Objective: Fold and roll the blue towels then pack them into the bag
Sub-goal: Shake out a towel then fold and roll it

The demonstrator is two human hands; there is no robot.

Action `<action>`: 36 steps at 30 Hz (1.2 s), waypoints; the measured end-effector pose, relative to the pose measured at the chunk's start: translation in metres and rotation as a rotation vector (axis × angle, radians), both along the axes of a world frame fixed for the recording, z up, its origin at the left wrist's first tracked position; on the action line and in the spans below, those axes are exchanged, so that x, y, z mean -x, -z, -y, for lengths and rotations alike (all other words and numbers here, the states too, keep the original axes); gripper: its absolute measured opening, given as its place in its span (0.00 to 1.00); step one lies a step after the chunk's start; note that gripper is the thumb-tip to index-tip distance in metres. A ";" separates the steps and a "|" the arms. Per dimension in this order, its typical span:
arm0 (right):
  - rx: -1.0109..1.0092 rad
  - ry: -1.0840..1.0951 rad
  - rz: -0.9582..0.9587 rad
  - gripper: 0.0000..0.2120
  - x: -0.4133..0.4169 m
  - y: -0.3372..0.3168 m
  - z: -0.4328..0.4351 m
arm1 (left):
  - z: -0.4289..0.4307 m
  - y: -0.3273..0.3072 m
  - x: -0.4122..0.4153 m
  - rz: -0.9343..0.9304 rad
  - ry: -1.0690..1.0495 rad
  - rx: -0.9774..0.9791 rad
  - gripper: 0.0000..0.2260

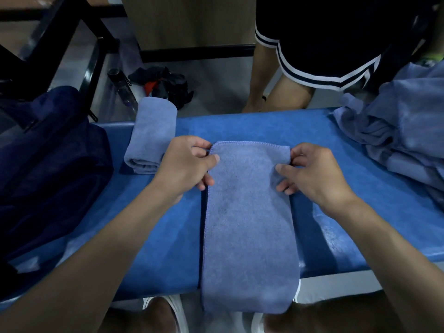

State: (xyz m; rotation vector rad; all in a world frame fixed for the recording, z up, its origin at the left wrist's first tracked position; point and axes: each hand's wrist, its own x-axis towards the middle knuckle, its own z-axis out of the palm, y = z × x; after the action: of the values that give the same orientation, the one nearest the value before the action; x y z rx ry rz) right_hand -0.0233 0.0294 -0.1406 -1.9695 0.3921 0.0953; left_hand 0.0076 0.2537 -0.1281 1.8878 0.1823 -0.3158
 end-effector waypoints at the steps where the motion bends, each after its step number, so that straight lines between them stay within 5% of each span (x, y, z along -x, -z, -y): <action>1: -0.033 0.013 0.004 0.07 0.000 -0.001 0.000 | 0.000 -0.002 0.000 -0.004 0.000 0.019 0.06; 6: -0.178 -0.001 0.071 0.11 0.000 -0.005 0.000 | -0.003 -0.001 0.001 0.104 0.013 0.026 0.04; 12: -0.089 -0.121 0.163 0.08 0.004 -0.001 0.008 | -0.010 0.005 0.010 0.228 0.267 -0.045 0.10; 18: 0.295 -0.385 0.414 0.11 0.013 0.011 0.018 | -0.019 0.008 0.017 0.350 0.423 -0.197 0.11; 22: 0.474 -0.478 0.418 0.10 0.018 0.018 0.025 | -0.021 0.006 0.019 0.422 0.525 -0.313 0.14; 36: 0.618 -0.586 0.387 0.08 0.029 0.009 0.032 | -0.031 0.014 0.018 0.461 0.681 -0.568 0.07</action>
State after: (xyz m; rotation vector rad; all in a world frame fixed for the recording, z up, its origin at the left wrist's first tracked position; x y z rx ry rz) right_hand -0.0525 -0.0030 -0.1498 -2.5892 -0.4751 -0.0444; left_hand -0.0102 0.2843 -0.1424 2.4907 -0.7724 -0.2875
